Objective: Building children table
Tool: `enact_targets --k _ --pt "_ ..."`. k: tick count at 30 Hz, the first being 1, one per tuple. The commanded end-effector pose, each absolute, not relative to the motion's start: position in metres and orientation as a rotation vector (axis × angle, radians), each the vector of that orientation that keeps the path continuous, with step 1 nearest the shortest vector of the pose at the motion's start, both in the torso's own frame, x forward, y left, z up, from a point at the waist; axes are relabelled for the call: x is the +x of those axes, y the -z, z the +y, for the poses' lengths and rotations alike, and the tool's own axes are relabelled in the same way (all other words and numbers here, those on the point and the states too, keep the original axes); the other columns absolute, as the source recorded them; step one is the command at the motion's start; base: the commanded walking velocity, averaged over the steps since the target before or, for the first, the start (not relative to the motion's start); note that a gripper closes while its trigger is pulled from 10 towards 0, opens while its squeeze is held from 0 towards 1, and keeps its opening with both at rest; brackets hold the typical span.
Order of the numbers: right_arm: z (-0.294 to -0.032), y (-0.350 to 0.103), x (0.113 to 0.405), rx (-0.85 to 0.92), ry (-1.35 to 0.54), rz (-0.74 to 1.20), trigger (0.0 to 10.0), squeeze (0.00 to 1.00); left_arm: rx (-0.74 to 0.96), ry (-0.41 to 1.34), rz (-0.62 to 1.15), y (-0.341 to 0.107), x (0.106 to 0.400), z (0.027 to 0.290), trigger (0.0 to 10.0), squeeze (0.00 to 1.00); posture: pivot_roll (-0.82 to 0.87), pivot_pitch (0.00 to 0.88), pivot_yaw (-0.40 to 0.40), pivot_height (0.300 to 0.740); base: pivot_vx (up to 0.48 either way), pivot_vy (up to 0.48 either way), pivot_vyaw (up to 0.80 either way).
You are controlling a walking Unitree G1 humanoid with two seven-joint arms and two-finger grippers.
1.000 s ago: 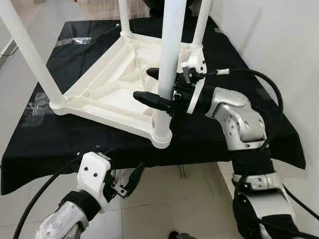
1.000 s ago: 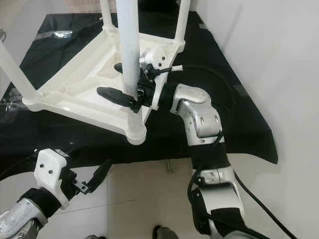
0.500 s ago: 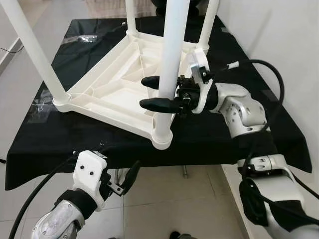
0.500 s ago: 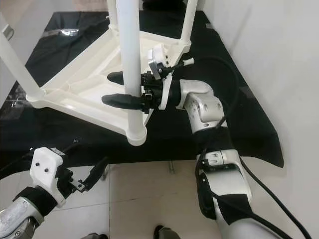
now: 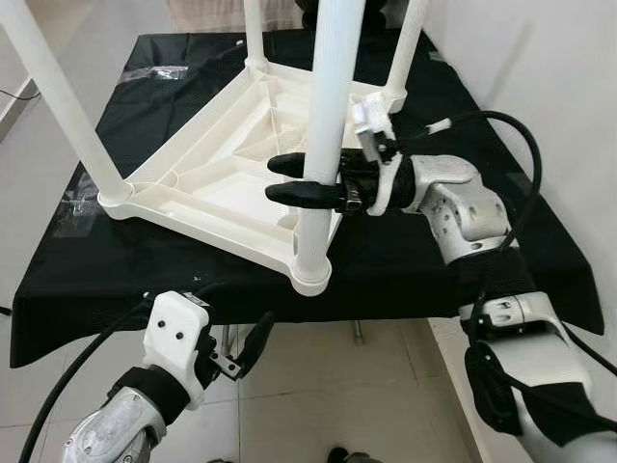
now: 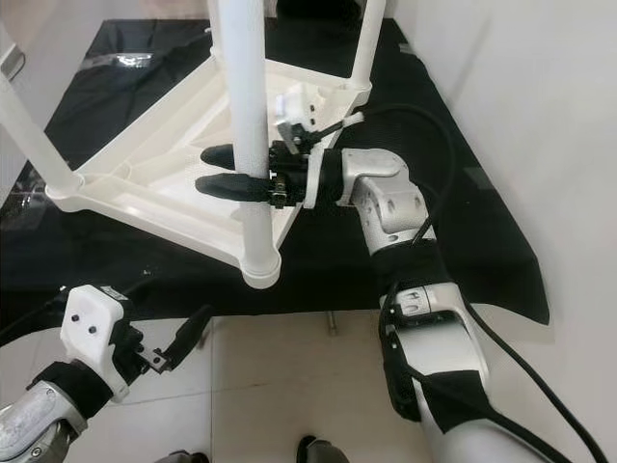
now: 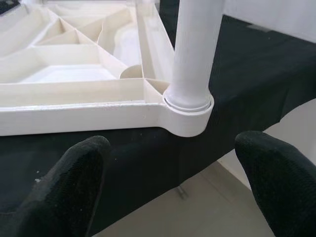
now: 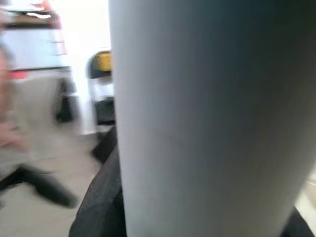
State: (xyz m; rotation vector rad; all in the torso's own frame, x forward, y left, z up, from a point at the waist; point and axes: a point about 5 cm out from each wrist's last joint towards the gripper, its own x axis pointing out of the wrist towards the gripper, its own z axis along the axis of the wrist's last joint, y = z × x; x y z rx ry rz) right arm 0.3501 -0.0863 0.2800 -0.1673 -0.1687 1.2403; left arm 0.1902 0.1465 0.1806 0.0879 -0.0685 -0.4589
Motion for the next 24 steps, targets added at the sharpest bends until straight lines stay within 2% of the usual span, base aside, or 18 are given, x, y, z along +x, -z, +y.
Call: enact_targets --k 1,2,3,4,5,7,13,14,16,17,18,19,20,24 --pt "-0.112 -0.216 0.348 -0.196 -0.550 0.064 0.0 0.00 0.074 0.471 -0.051 -0.179 0.188 0.147 10.0 0.00 0.05 0.235 -0.030 0.740 0.000 0.000 0.00" --pt "-0.112 -0.216 0.348 -0.196 -0.550 0.064 0.0 0.00 0.074 0.471 -0.051 -0.179 0.188 0.147 10.0 0.00 0.05 0.235 -0.030 0.740 0.000 0.000 0.00" --pt "-0.104 -0.195 0.319 -0.180 -0.464 0.119 0.0 0.00 0.069 0.479 -0.049 -0.179 0.188 0.145 10.0 0.00 0.06 0.233 -0.025 0.740 0.000 0.000 0.00" --pt "-0.104 -0.195 0.319 -0.180 -0.464 0.119 0.0 0.00 0.069 0.479 -0.049 -0.179 0.188 0.145 10.0 0.00 0.06 0.233 -0.025 0.740 0.000 0.000 0.00" --pt "-0.100 -0.187 0.299 -0.139 -0.402 0.142 0.0 0.00 0.067 0.484 -0.047 -0.178 0.188 0.144 10.0 0.00 0.05 0.236 -0.017 0.740 0.000 0.000 0.00" --pt "-0.093 -0.185 0.291 -0.103 -0.416 0.149 0.0 0.00 0.061 0.489 -0.048 -0.178 0.189 0.142 10.0 0.00 0.03 0.221 -0.016 0.740 0.000 0.000 0.00" --pt "-0.080 -0.207 0.320 -0.102 -0.472 0.061 0.0 0.00 0.060 0.495 -0.047 -0.176 0.189 0.139 10.0 0.00 0.06 0.209 -0.033 0.740 0.000 0.000 0.00" --pt "-0.076 -0.212 0.327 -0.080 -0.486 0.040 10.0 0.00 0.070 0.475 -0.052 -0.177 0.190 0.144 10.0 0.00 0.06 0.209 -0.033 0.740 0.000 0.000 0.00" --pt "-0.073 -0.216 0.329 -0.072 -0.516 0.012 10.0 0.00 0.076 0.466 -0.052 -0.178 0.191 0.146 10.0 0.00 0.06 0.210 -0.031 0.740 0.000 0.000 0.00" --pt "-0.071 -0.221 0.328 -0.050 -0.515 -0.003 10.0 0.26 0.079 0.462 -0.052 -0.178 0.191 0.147 10.0 0.00 0.06 0.210 -0.031 0.740 0.000 0.000 0.00" --pt "-0.071 -0.221 0.328 -0.050 -0.515 -0.003 10.0 0.26 0.079 0.462 -0.052 -0.178 0.191 0.147 10.0 0.00 0.06 0.210 -0.031 0.740 0.000 0.000 0.00" --pt "-0.068 -0.224 0.324 -0.031 -0.515 -0.006 10.0 0.96 0.079 0.462 -0.051 -0.178 0.191 0.147 10.0 0.00 0.06 0.210 -0.031 0.740 0.000 0.000 0.00" --pt "-0.068 -0.230 0.321 -0.010 -0.532 -0.021 10.0 1.00 0.079 0.463 -0.049 -0.178 0.191 0.147 10.0 0.00 0.07 0.212 -0.034 0.740 0.000 0.000 0.00" --pt "-0.070 -0.245 0.321 0.028 -0.670 -0.075 10.0 1.00 0.075 0.469 -0.043 -0.176 0.190 0.144 10.0 0.00 0.06 0.211 -0.034 0.740 0.000 0.000 0.00"
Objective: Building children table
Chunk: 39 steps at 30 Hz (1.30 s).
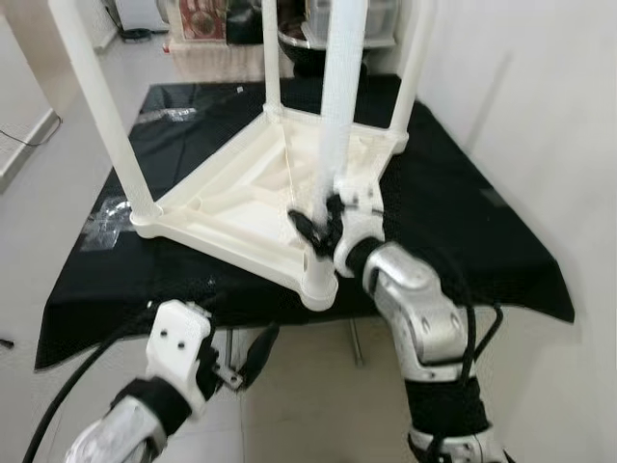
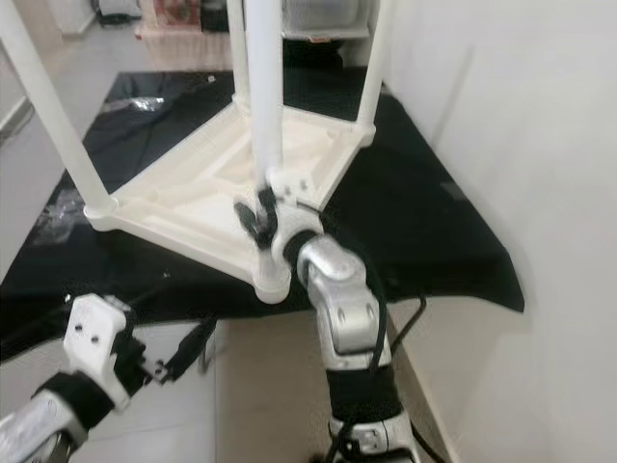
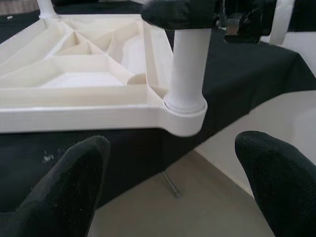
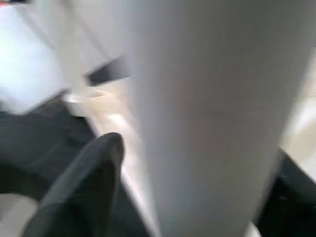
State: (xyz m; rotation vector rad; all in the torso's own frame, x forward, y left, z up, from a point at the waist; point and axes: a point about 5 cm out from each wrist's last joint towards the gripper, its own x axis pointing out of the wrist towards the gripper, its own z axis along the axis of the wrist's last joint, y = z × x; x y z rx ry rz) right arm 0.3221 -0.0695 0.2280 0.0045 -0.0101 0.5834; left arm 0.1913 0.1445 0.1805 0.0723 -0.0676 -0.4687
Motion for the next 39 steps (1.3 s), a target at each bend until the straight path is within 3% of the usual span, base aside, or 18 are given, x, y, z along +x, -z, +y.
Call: enact_targets --k 1,4,5,6,7,13,21,32,33,36,37,39 --pt "-0.071 -0.248 0.321 0.032 -0.746 -0.085 10.0 1.00 0.074 0.470 -0.042 -0.176 0.190 0.143 10.0 0.00 0.06 0.210 -0.037 0.740 0.000 0.000 0.00" --pt "-0.074 -0.252 0.321 0.006 -0.855 -0.102 10.0 1.00 0.073 0.471 -0.039 -0.175 0.190 0.143 10.0 0.00 0.06 0.211 -0.040 0.740 0.000 0.000 0.00" --pt "-0.074 -0.252 0.319 0.012 -0.919 -0.095 10.0 0.93 0.071 0.472 -0.037 -0.174 0.189 0.142 10.0 0.00 0.06 0.211 -0.042 0.740 0.000 0.000 0.00" --pt "-0.074 -0.252 0.319 0.012 -0.919 -0.095 10.0 0.93 0.071 0.472 -0.037 -0.174 0.189 0.142 10.0 0.00 0.06 0.211 -0.042 0.740 0.000 0.000 0.00" --pt "-0.074 -0.252 0.317 -0.015 -0.992 -0.098 10.0 0.00 0.070 0.477 -0.032 -0.174 0.188 0.141 10.0 0.00 0.07 0.211 -0.044 0.740 0.000 0.000 0.00" --pt "-0.073 -0.245 0.308 -0.117 -1.272 -0.074 10.0 0.00 0.064 0.488 -0.023 -0.173 0.185 0.138 10.0 0.00 0.08 0.220 -0.050 0.740 0.000 0.000 0.00" --pt "-0.070 -0.253 0.336 -0.115 -1.201 -0.086 10.0 0.00 0.065 0.486 -0.018 -0.173 0.182 0.139 10.0 0.00 0.08 0.234 -0.052 0.740 0.000 0.000 0.00" --pt "-0.077 -0.246 0.335 -0.084 -1.205 -0.075 10.0 0.00 0.068 0.480 -0.018 -0.173 0.182 0.138 10.0 0.00 0.07 0.233 -0.049 0.740 0.000 0.000 0.00" --pt "-0.079 -0.244 0.335 -0.068 -1.210 -0.075 4.5 0.00 0.067 0.482 -0.019 -0.173 0.182 0.138 10.0 0.00 0.07 0.233 -0.049 0.740 0.000 0.000 0.00" --pt "-0.080 -0.243 0.335 -0.056 -1.214 -0.075 4.5 0.00 0.067 0.483 -0.019 -0.173 0.182 0.137 10.0 0.00 0.07 0.233 -0.049 0.740 0.000 0.000 0.00" --pt "-0.080 -0.243 0.335 -0.040 -1.226 -0.077 0.0 0.00 0.066 0.483 -0.020 -0.173 0.183 0.137 10.0 0.00 0.07 0.230 -0.049 0.740 0.000 0.000 0.00" --pt "-0.079 -0.243 0.334 -0.029 -1.239 -0.080 0.0 0.00 0.067 0.483 -0.021 -0.173 0.184 0.137 10.0 0.00 0.08 0.228 -0.050 0.740 0.000 0.000 0.00"
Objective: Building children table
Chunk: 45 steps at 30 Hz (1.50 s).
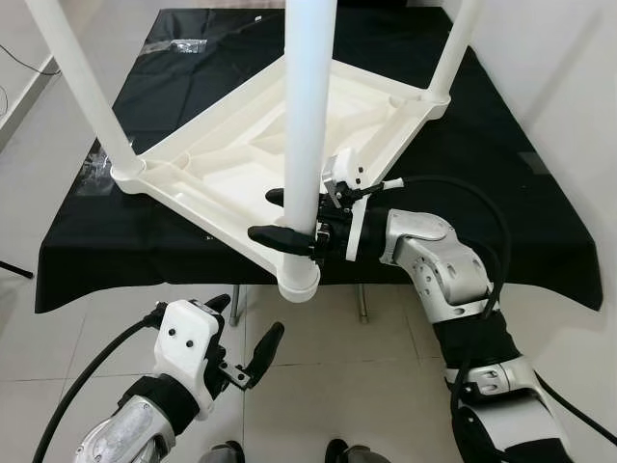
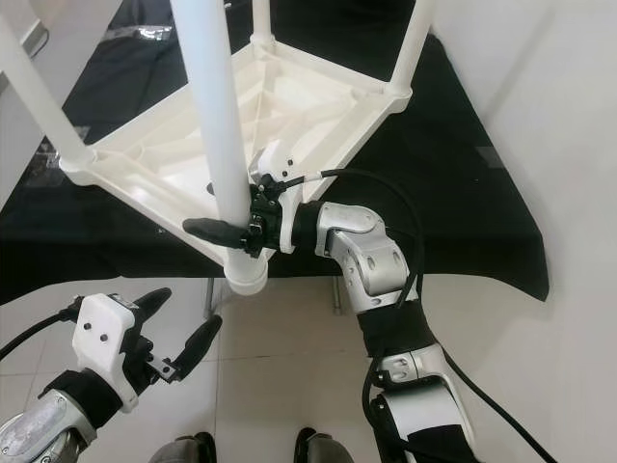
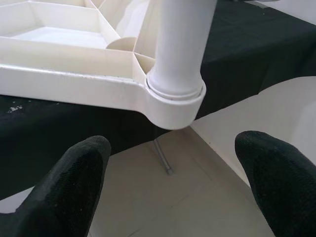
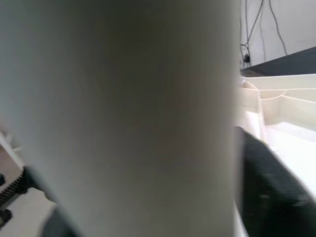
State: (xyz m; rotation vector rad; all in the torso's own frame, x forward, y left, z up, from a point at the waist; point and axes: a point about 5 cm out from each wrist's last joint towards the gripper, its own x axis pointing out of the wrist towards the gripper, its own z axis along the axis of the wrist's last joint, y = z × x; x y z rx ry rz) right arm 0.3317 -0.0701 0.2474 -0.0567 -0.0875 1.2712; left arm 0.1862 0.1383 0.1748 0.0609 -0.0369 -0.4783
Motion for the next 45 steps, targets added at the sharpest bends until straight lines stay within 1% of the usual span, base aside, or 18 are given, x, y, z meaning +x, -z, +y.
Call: enact_targets --k 1,12,13,14,16,17,18,19,21,23,31,33,34,35,36,41,44,45 --pt "-0.079 -0.243 0.334 -0.029 -1.239 -0.080 0.0 0.00 0.067 0.483 -0.021 -0.173 0.184 0.137 10.0 0.00 0.08 0.228 -0.050 0.740 0.000 0.000 0.00" --pt "-0.085 -0.231 0.337 -0.066 -1.023 -0.002 0.0 0.00 0.070 0.478 -0.023 -0.174 0.184 0.138 10.0 0.00 0.06 0.229 -0.054 0.740 0.000 0.000 0.00" --pt "-0.089 -0.225 0.334 -0.088 -0.926 0.027 0.0 0.00 0.070 0.479 -0.023 -0.173 0.184 0.139 10.0 0.00 0.05 0.236 -0.054 0.740 0.000 0.000 0.00" --pt "-0.101 -0.215 0.335 -0.121 -0.669 0.078 0.0 0.00 0.070 0.479 -0.021 -0.173 0.184 0.139 10.0 0.00 0.05 0.231 -0.058 0.740 0.000 0.000 0.00" --pt "-0.101 -0.215 0.335 -0.121 -0.669 0.078 0.0 0.00 0.070 0.479 -0.021 -0.173 0.184 0.139 10.0 0.00 0.05 0.231 -0.058 0.740 0.000 0.000 0.00" --pt "-0.124 -0.205 0.333 -0.183 -0.304 0.123 0.0 0.00 0.071 0.479 -0.020 -0.173 0.185 0.140 10.0 0.00 0.05 0.232 -0.059 0.740 0.000 0.000 0.00" --pt "-0.124 -0.205 0.333 -0.183 -0.304 0.123 0.0 0.00 0.071 0.479 -0.020 -0.173 0.185 0.140 10.0 0.00 0.05 0.232 -0.059 0.740 0.000 0.000 0.00" --pt "-0.125 -0.194 0.313 -0.195 -0.182 0.129 0.0 0.00 0.071 0.479 -0.018 -0.173 0.185 0.141 10.0 0.00 0.04 0.235 -0.053 0.740 0.000 0.000 0.00" --pt "-0.122 -0.187 0.299 -0.178 -0.139 0.142 0.0 0.00 0.071 0.479 -0.017 -0.172 0.185 0.142 10.0 0.00 0.03 0.229 -0.043 0.740 0.000 0.000 0.00" --pt "-0.101 -0.187 0.290 -0.122 -0.222 0.124 0.0 0.00 0.069 0.486 -0.017 -0.172 0.186 0.140 10.0 0.00 0.04 0.226 -0.047 0.740 0.000 0.000 0.00" --pt "-0.081 -0.193 0.297 -0.064 -0.298 0.120 0.0 0.00 0.070 0.486 -0.020 -0.172 0.186 0.140 10.0 0.00 0.04 0.227 -0.046 0.740 0.000 0.000 0.00" --pt "-0.068 -0.202 0.300 -0.023 -0.403 0.092 10.0 0.00 0.073 0.480 -0.020 -0.173 0.186 0.141 10.0 0.00 0.05 0.231 -0.044 0.740 0.000 0.000 0.00" --pt "-0.064 -0.209 0.300 0.011 -0.462 0.067 10.0 1.00 0.074 0.480 -0.019 -0.173 0.186 0.141 10.0 0.00 0.05 0.231 -0.044 0.740 0.000 0.000 0.00" --pt "-0.064 -0.209 0.300 0.011 -0.462 0.067 10.0 1.00 0.074 0.480 -0.019 -0.173 0.186 0.141 10.0 0.00 0.05 0.231 -0.044 0.740 0.000 0.000 0.00" --pt "-0.060 -0.228 0.304 0.076 -0.612 -0.024 10.0 1.00 0.073 0.483 -0.019 -0.173 0.186 0.141 10.0 0.00 0.05 0.231 -0.044 0.740 0.000 0.000 0.00" --pt "-0.060 -0.239 0.305 0.102 -0.708 -0.078 10.0 1.00 0.072 0.483 -0.018 -0.173 0.186 0.141 10.0 0.00 0.05 0.238 -0.043 0.740 0.000 0.000 0.00" --pt "-0.071 -0.258 0.314 0.017 -1.006 -0.163 10.0 1.00 0.069 0.486 -0.020 -0.174 0.184 0.139 10.0 0.00 0.07 0.245 -0.052 0.740 0.000 0.000 0.00" --pt "-0.071 -0.258 0.314 0.017 -1.006 -0.163 10.0 1.00 0.069 0.486 -0.020 -0.174 0.184 0.139 10.0 0.00 0.07 0.245 -0.052 0.740 0.000 0.000 0.00"
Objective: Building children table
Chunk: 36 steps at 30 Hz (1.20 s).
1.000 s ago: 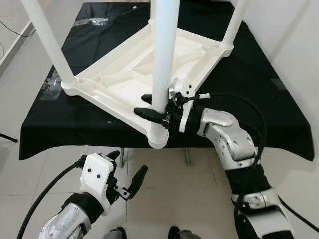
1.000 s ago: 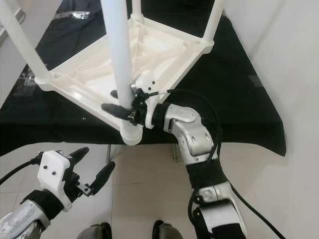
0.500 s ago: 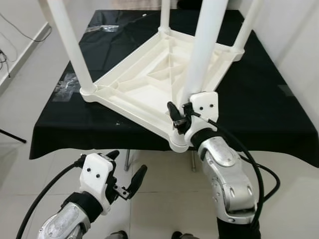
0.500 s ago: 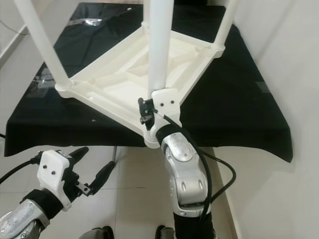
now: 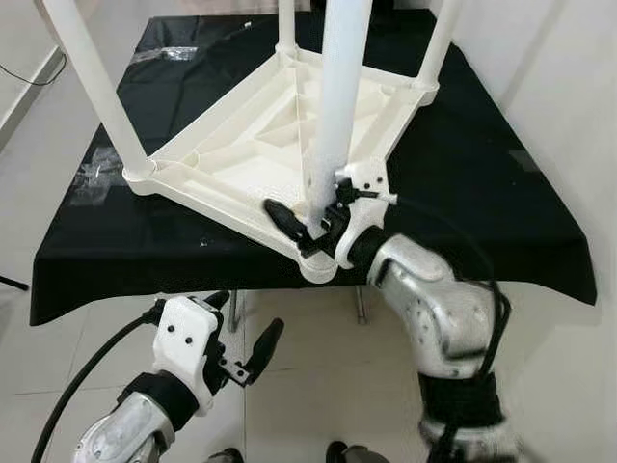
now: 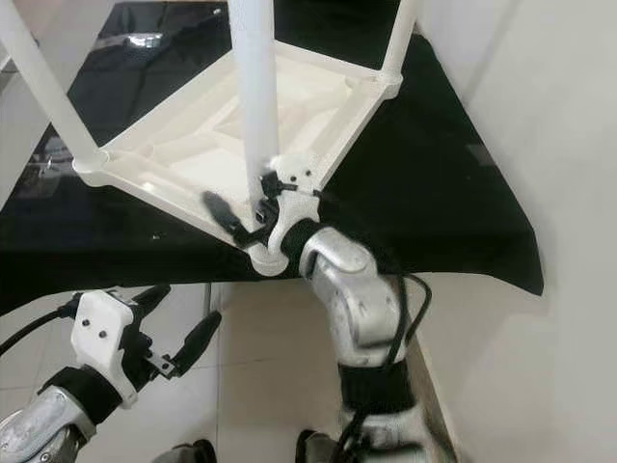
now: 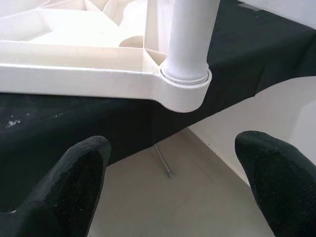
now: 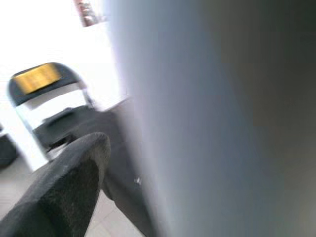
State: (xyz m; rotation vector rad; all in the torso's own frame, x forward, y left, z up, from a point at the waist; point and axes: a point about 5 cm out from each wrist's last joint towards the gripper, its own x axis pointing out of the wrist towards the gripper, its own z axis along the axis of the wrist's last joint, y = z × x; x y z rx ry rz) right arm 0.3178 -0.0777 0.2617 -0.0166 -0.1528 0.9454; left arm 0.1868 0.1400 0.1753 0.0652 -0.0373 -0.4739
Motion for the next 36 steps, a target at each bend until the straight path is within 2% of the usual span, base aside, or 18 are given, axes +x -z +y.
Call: enact_targets --k 1,4,8,9,12,13,14,22,26,27,28,30,31,32,33,34,35,36 --pt "-0.077 -0.265 0.322 -0.045 -1.133 -0.177 10.0 0.00 0.070 0.483 -0.020 -0.174 0.182 0.139 10.0 0.00 0.08 0.248 -0.056 0.740 0.000 0.000 0.00" --pt "-0.079 -0.268 0.326 -0.060 -1.160 -0.180 10.0 0.00 0.071 0.481 -0.019 -0.175 0.182 0.139 10.0 0.00 0.08 0.248 -0.056 0.740 0.000 0.000 0.00" --pt "-0.081 -0.276 0.332 -0.068 -1.260 -0.180 10.0 0.00 0.070 0.477 -0.020 -0.175 0.181 0.140 10.0 0.00 0.10 0.257 -0.062 0.740 0.000 0.000 0.00" --pt "-0.082 -0.285 0.338 -0.066 -1.362 -0.184 10.0 0.00 0.070 0.468 -0.021 -0.177 0.179 0.141 10.0 0.00 0.10 0.262 -0.066 0.740 0.000 0.000 0.00" --pt "-0.082 -0.287 0.340 -0.063 -1.393 -0.184 10.0 0.00 0.072 0.464 -0.021 -0.177 0.178 0.142 10.0 0.00 0.10 0.262 -0.066 0.740 0.000 0.000 0.00" --pt "-0.083 -0.288 0.342 -0.037 -1.437 -0.172 0.4 0.00 0.072 0.461 -0.021 -0.177 0.178 0.143 10.0 0.00 0.10 0.266 -0.066 0.740 0.000 0.000 0.00" --pt "-0.085 -0.286 0.343 -0.034 -1.495 -0.158 0.0 0.00 0.071 0.459 -0.021 -0.178 0.178 0.143 10.0 0.00 0.10 0.266 -0.066 0.740 0.000 0.000 0.00" --pt "-0.092 -0.279 0.352 -0.051 -1.502 -0.113 0.0 0.00 0.073 0.458 -0.017 -0.177 0.178 0.143 10.0 0.00 0.10 0.262 -0.065 0.740 0.000 0.000 0.00" --pt "-0.106 -0.258 0.361 -0.160 -1.218 -0.036 0.0 0.00 0.072 0.456 -0.020 -0.176 0.179 0.143 10.0 0.00 0.09 0.249 -0.066 0.740 0.000 0.000 0.00" --pt "-0.106 -0.258 0.361 -0.160 -1.218 -0.036 0.0 0.00 0.072 0.456 -0.020 -0.176 0.179 0.143 10.0 0.00 0.09 0.249 -0.066 0.740 0.000 0.000 0.00" --pt "-0.113 -0.251 0.364 -0.137 -1.013 -0.027 0.0 0.00 0.068 0.453 -0.021 -0.176 0.179 0.143 10.0 0.00 0.08 0.245 -0.069 0.740 0.000 0.000 0.00" --pt "-0.113 -0.251 0.364 -0.137 -1.013 -0.027 0.0 0.00 0.068 0.453 -0.021 -0.176 0.179 0.143 10.0 0.00 0.08 0.245 -0.069 0.740 0.000 0.000 0.00" --pt "-0.117 -0.249 0.364 -0.121 -0.913 -0.022 0.0 0.00 0.066 0.452 -0.022 -0.176 0.179 0.143 10.0 0.00 0.08 0.245 -0.069 0.740 0.000 0.000 0.00" --pt "-0.129 -0.240 0.368 -0.088 -0.614 0.007 0.0 0.00 0.066 0.450 -0.022 -0.176 0.180 0.145 10.0 0.00 0.07 0.240 -0.068 0.740 0.000 0.000 0.00" --pt "-0.129 -0.240 0.368 -0.088 -0.614 0.007 0.0 0.00 0.066 0.450 -0.022 -0.176 0.180 0.145 10.0 0.00 0.07 0.240 -0.068 0.740 0.000 0.000 0.00" --pt "-0.137 -0.223 0.352 -0.111 -0.392 0.036 0.0 0.00 0.064 0.448 -0.024 -0.177 0.181 0.146 10.0 0.00 0.06 0.243 -0.052 0.740 0.000 0.000 0.00" --pt "-0.137 -0.223 0.352 -0.111 -0.392 0.036 0.0 0.00 0.064 0.448 -0.024 -0.177 0.181 0.146 10.0 0.00 0.06 0.243 -0.052 0.740 0.000 0.000 0.00" --pt "-0.130 -0.209 0.328 -0.118 -0.287 0.057 0.0 0.00 0.062 0.447 -0.025 -0.177 0.183 0.147 10.0 0.00 0.05 0.243 -0.036 0.740 0.000 0.000 0.00"
